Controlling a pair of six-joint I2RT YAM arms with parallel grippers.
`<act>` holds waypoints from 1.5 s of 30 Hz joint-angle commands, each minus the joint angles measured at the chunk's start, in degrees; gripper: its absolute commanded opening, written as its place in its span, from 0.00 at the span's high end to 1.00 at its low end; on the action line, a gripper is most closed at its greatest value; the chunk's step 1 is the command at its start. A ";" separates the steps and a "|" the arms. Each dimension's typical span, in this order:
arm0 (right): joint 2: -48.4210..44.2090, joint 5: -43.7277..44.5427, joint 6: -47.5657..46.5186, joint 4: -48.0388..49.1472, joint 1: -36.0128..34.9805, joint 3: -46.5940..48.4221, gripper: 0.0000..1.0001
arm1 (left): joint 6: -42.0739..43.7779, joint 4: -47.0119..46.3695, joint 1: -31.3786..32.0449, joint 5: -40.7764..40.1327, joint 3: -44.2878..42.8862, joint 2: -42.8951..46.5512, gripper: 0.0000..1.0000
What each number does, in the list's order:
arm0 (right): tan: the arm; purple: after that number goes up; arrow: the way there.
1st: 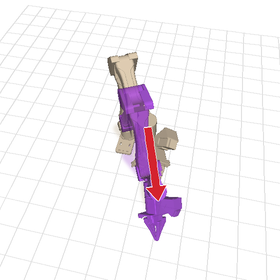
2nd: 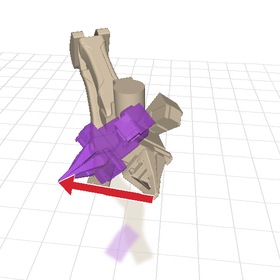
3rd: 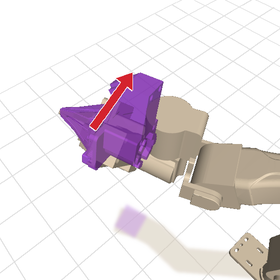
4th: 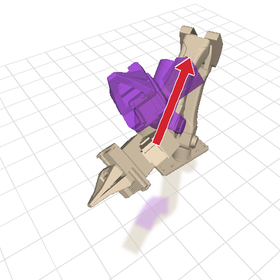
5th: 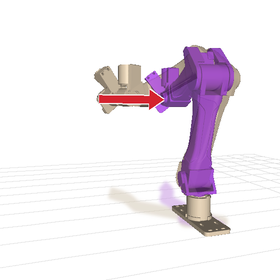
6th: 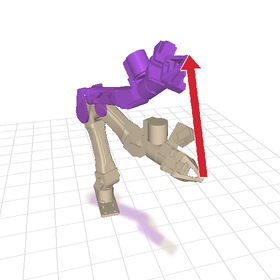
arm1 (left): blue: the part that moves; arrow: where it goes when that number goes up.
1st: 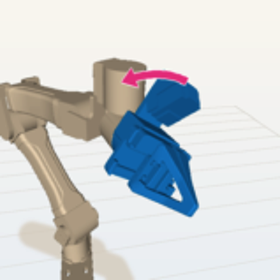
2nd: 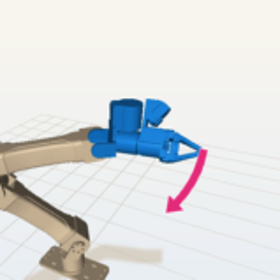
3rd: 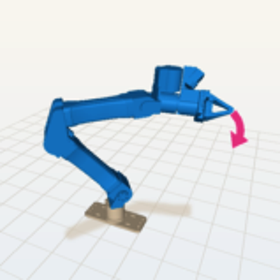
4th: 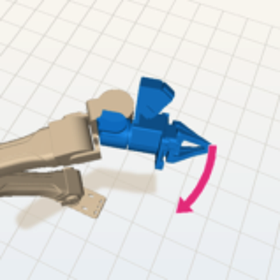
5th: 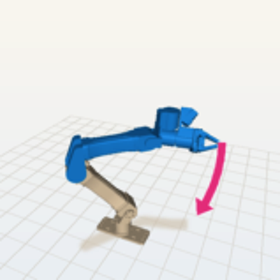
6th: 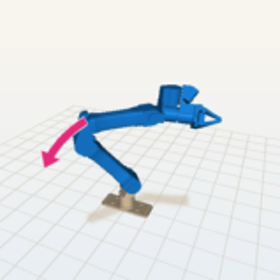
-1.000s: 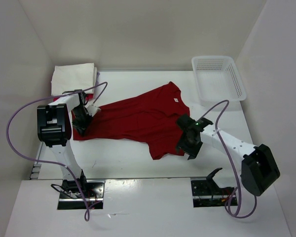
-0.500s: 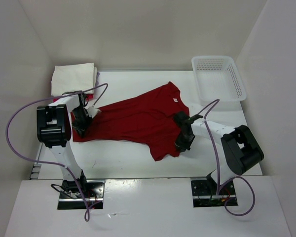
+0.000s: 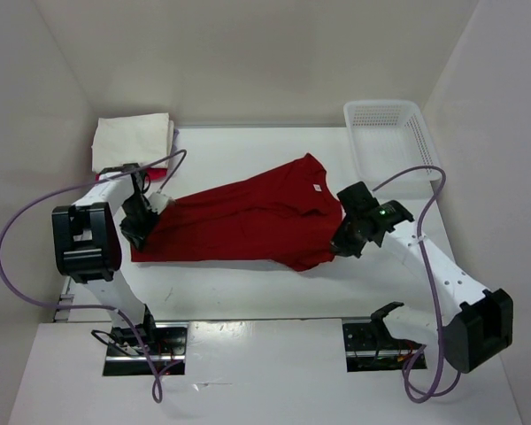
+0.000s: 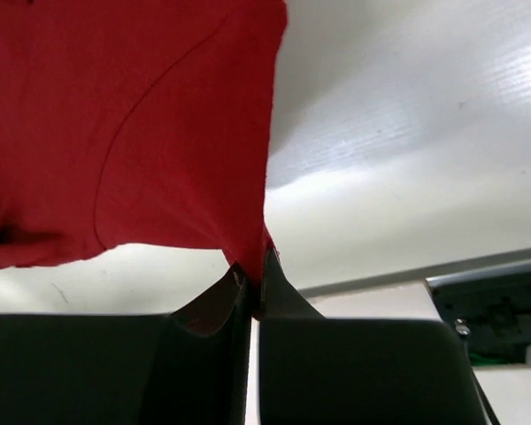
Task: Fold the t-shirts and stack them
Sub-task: Grap the side of the flattened tshirt closest away from the robot with both arms
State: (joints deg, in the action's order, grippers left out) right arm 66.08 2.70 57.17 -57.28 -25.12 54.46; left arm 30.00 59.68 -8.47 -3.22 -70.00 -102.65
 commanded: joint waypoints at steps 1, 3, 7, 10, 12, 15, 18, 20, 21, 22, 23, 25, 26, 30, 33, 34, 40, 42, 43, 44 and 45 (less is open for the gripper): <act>1.15 -1.55 -3.28 -6.01 0.34 1.18 1.00 | 0.94 3.86 -0.32 -0.64 0.56 3.86 0.73; 2.81 -2.26 -4.86 -4.52 0.34 1.18 1.00 | 0.42 3.86 -0.32 -0.64 1.35 3.86 0.71; 7.03 -2.88 -7.50 -1.01 0.34 5.12 1.00 | -0.12 3.86 -0.32 -0.03 2.76 4.47 0.71; 11.07 -2.88 -10.23 0.32 0.34 9.77 1.00 | -0.12 5.18 -0.32 1.99 2.15 5.09 0.71; 15.10 -2.35 -12.77 2.16 0.34 14.51 1.00 | 1.46 6.67 -0.85 5.06 -0.13 5.09 0.71; 21.42 -1.82 -16.02 2.78 0.86 21.01 1.00 | 2.08 7.46 -2.43 7.53 -2.68 3.96 0.80; 24.87 -2.52 -18.05 3.39 0.87 24.11 1.00 | 1.29 8.96 -3.74 9.28 -4.97 2.89 0.78; 26.90 -3.39 -18.66 4.01 0.87 24.12 1.00 | 4.44 8.27 -3.75 11.13 -5.59 7.00 0.73; 26.90 -3.92 -18.67 4.01 0.87 24.12 1.00 | 8.54 6.52 -2.18 9.65 -5.07 13.12 0.64; 27.69 -3.93 -19.19 4.01 0.87 23.51 1.00 | 11.54 4.85 -0.95 7.99 -3.76 16.05 0.48; 27.69 -4.54 -19.20 4.80 1.48 23.50 1.00 | 19.06 2.92 0.28 6.49 0.26 18.60 0.44; 28.31 -6.12 -19.72 6.21 2.01 22.18 1.00 | 24.38 2.11 2.93 0.95 3.97 22.49 0.35; 28.31 -6.65 -19.73 7.43 2.53 21.31 1.00 | 27.10 2.11 2.93 0.07 6.60 22.49 0.33; 28.31 -8.93 -19.73 9.90 3.76 18.33 1.00 | 39.68 -0.95 8.35 -3.53 13.47 26.88 0.23; 28.31 -9.99 -19.73 11.30 3.77 16.82 1.00 | 42.15 -4.38 13.64 -5.82 17.69 28.38 0.22; 28.31 -10.69 -19.73 11.31 4.46 15.87 1.00 | 42.16 -5.35 16.70 -7.92 20.49 28.38 0.22; 28.84 -12.63 -20.95 12.01 7.19 15.24 1.00 | 41.54 -15.46 21.04 -14.69 23.24 21.63 0.38; 28.84 -13.15 -21.48 12.53 7.81 14.71 1.00 | 41.54 -15.47 21.04 -15.32 23.24 20.30 0.42; 28.84 -13.16 -21.48 12.54 8.51 14.71 1.00 | 41.54 -15.47 21.04 -15.93 24.11 19.78 0.42; 29.45 -13.77 -21.48 12.54 9.38 14.71 1.00 | 41.54 -15.47 21.65 -15.94 24.81 19.77 0.42; 29.45 -13.77 -22.09 12.54 9.39 14.71 1.00 | 41.54 -15.47 21.65 -16.46 26.04 19.77 0.42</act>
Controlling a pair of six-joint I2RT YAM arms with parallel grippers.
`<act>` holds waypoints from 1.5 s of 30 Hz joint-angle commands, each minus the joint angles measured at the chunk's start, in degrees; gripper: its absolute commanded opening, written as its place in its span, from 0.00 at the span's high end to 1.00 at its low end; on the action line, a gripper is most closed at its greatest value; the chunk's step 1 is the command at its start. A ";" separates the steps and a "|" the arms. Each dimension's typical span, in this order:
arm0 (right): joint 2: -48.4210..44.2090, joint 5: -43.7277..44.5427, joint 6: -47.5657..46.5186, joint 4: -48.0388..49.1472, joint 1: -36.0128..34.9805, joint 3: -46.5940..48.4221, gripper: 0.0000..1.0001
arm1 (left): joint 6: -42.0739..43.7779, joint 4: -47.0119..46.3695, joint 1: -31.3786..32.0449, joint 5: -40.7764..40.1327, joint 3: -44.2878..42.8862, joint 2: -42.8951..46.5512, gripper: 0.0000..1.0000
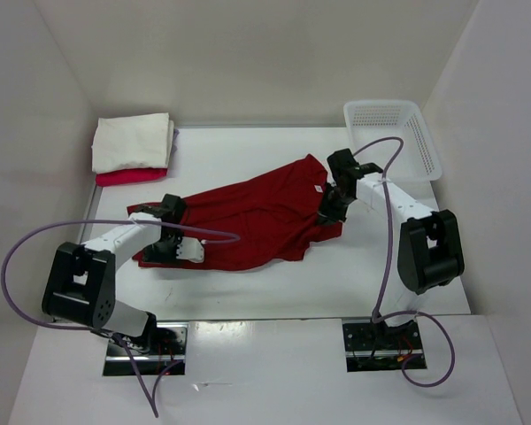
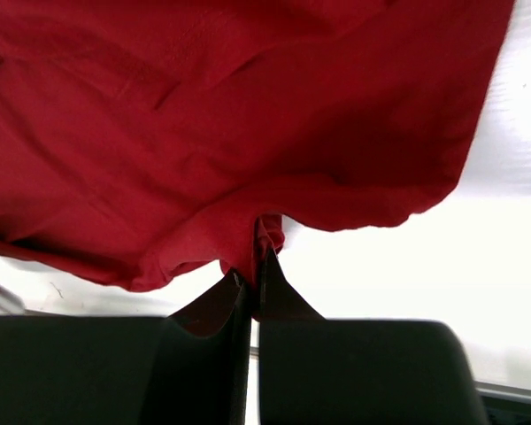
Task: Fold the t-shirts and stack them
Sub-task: Grap the side of the flattened tshirt closest away from the robot with both arms
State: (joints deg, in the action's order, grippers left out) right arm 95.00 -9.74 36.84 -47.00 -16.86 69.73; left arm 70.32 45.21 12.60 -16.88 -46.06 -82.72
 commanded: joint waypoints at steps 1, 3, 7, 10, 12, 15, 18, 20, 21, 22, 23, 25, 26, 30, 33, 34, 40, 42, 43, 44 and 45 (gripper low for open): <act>0.54 -1.34 -1.77 2.27 1.91 -0.56 1.00 | 1.22 -1.00 1.45 -2.80 2.64 -0.69 0.42; 1.06 -1.34 -2.29 2.27 2.62 -0.56 1.00 | 1.22 -0.31 2.86 -2.80 3.17 -1.21 0.42; 1.06 -1.34 -2.30 2.27 3.85 -0.56 1.00 | 1.22 2.77 2.87 -2.80 4.49 -1.22 0.46; 1.06 -1.34 -2.83 2.27 4.47 -0.56 1.00 | 2.35 4.62 2.87 -2.28 4.49 -0.08 0.46; 1.06 -1.34 -2.83 2.27 4.99 -0.56 1.00 | 3.59 2.08 2.87 -4.55 7.20 -0.08 0.46; 1.06 -1.34 -2.30 1.74 5.00 -0.56 1.00 | 2.37 -1.87 2.87 -7.19 8.36 -3.22 0.46; 1.06 -1.34 -2.30 1.74 5.00 -0.56 1.00 | -1.14 -3.19 2.26 -7.20 6.87 -7.53 0.46; 1.06 -1.34 -2.30 1.74 5.00 -0.56 1.00 | -1.86 -3.98 1.64 -7.20 5.64 -8.77 0.55; 1.06 -1.95 -2.30 1.74 5.00 -0.56 1.00 | -2.64 -4.51 1.12 -7.20 5.63 -9.30 0.64; 1.06 -1.95 -2.30 1.74 5.00 -0.56 1.00 | -3.34 -4.52 1.11 -7.20 5.02 -9.30 0.72; 1.06 -1.95 -1.78 1.74 5.00 -0.56 1.00 | -3.35 -4.52 1.11 -7.20 5.02 -9.30 0.77; 1.06 -1.95 -1.77 1.74 5.00 -0.56 1.00 | -3.88 -4.52 1.11 -7.20 5.02 -9.30 0.77; 1.06 -1.95 -1.77 1.74 5.00 -0.56 1.00 | -3.88 -4.52 1.11 -7.20 5.02 -8.69 0.77; 0.54 -1.95 -1.77 1.21 5.00 -0.56 1.00 | -7.03 -2.51 1.11 -6.06 5.02 -8.08 0.98; 0.01 -1.95 -1.77 1.21 5.00 -0.56 1.00 | -8.97 -0.40 1.11 -4.74 2.13 -6.94 1.00; 0.01 -1.95 -1.77 1.21 5.00 -0.56 1.00 | -9.59 1.96 1.11 -4.21 1.25 -6.93 1.00; 0.01 -1.34 -2.30 0.68 5.00 -0.56 1.00 | -11.17 6.91 -0.56 0.01 -1.57 -2.72 1.00; 0.01 -1.34 -2.30 0.68 5.00 -0.04 1.00 | -12.40 6.91 -2.13 1.84 -1.57 -2.71 1.00; 0.01 -1.34 -2.30 0.68 5.00 0.57 1.00 | -12.40 7.69 -2.66 2.55 -2.27 -2.71 1.00; 0.01 -1.34 -2.30 0.68 5.00 1.19 1.00 | -13.01 7.70 -2.67 3.17 -3.32 -2.19 1.00; 0.01 -1.34 -2.91 0.08 5.00 1.19 1.00 | -13.54 8.31 -4.32 4.30 -4.11 -2.18 1.00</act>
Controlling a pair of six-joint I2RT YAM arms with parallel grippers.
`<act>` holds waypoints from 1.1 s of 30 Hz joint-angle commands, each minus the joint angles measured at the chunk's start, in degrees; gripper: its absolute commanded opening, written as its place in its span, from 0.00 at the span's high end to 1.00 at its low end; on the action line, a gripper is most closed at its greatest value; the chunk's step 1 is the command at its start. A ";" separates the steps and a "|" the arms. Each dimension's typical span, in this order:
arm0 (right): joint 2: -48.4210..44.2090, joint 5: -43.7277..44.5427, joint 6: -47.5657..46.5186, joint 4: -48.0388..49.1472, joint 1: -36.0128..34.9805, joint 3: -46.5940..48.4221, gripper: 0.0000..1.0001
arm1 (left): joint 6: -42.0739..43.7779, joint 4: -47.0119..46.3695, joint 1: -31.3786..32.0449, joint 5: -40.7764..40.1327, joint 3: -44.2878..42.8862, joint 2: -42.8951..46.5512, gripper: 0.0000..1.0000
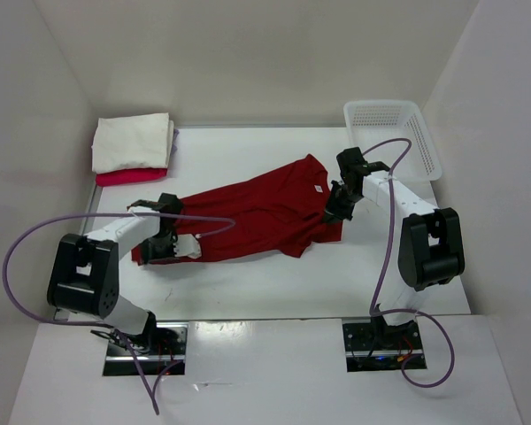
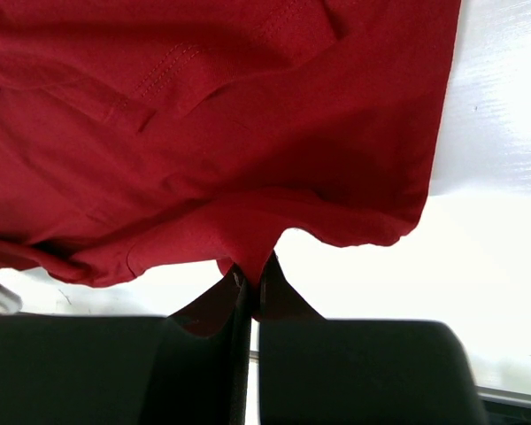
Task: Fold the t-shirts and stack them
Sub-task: Grap the side of the flattened tshirt closest away from the robot with both arms
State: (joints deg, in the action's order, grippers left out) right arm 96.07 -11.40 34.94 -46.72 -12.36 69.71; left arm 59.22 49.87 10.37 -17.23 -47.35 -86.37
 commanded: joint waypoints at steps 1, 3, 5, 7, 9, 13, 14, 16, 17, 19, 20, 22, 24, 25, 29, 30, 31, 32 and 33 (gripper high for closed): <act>-1.06 0.32 -1.01 -0.21 0.49 1.91 1.00 | -2.44 4.35 -2.89 5.19 -3.79 1.47 1.00; -0.54 0.85 -1.80 -0.83 0.49 3.67 1.00 | -3.67 4.88 -5.87 6.33 -6.86 1.47 1.00; 0.17 1.37 -3.20 -1.97 0.49 6.39 1.00 | -3.67 4.89 -8.25 7.82 -8.63 1.47 1.00; 1.05 1.38 -3.73 -1.97 0.49 9.54 1.00 | -4.20 5.50 -12.10 10.01 -10.55 1.47 1.00; 3.32 1.38 -3.74 -1.97 0.49 12.01 1.00 | -4.72 5.50 -15.02 11.69 -11.18 1.47 1.00; 8.15 -1.08 -5.06 -1.97 0.49 19.12 1.00 | -6.65 5.50 -20.55 15.99 -13.20 -1.42 1.00; 10.52 -0.47 -5.66 -1.97 0.49 20.19 1.00 | -7.18 5.50 -21.09 16.79 -13.90 -2.13 1.00; 12.99 0.76 -6.19 -2.68 0.49 23.87 1.00 | -9.02 5.50 -21.79 17.93 -13.91 -4.06 1.00; 15.35 0.76 -6.20 -2.68 0.49 25.02 1.00 | -9.04 5.50 -22.32 18.55 -14.43 -4.68 1.00; 17.56 0.76 -6.20 -2.68 0.49 28.27 1.00 | -10.61 4.98 -22.32 18.55 -14.43 -6.61 1.00; 18.61 0.76 -6.20 -2.68 0.49 29.33 1.00 | -10.62 4.98 -22.32 18.55 -14.43 -7.32 1.00; 21.25 0.76 -6.20 -2.68 0.49 32.23 1.00 | -11.23 4.46 -22.85 18.55 -15.14 -9.34 1.00; 23.18 0.24 -6.20 -2.68 0.49 34.68 1.00 | -13.16 3.84 -22.85 18.03 -16.98 -11.09 1.00; 23.80 0.24 -6.20 -3.20 0.49 35.48 1.00 | -13.95 3.83 -22.85 18.03 -17.59 -11.10 1.00; 25.65 3.04 -6.73 -4.61 0.49 37.43 1.00 | -17.90 3.22 -22.85 16.89 -20.84 -11.81 1.00; 25.66 3.74 -6.73 -5.13 0.49 38.04 1.00 | -17.91 2.70 -22.85 16.27 -21.37 -11.81 1.00; 25.66 3.75 -6.73 -5.14 0.49 38.04 1.00 | -18.61 2.69 -22.85 16.27 -21.90 -11.20 1.00; 25.66 3.75 -6.73 -5.66 0.49 38.04 1.00 | -18.62 2.69 -22.85 15.66 -22.43 -10.49 1.00; 25.05 3.75 -7.42 -6.27 0.49 37.00 1.00 | -17.57 3.65 -22.85 15.65 -22.43 -8.40 1.00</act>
State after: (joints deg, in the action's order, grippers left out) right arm 121.64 -9.78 29.10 -50.41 -12.36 104.64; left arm 43.09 52.25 -12.10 -1.19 -67.96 -98.08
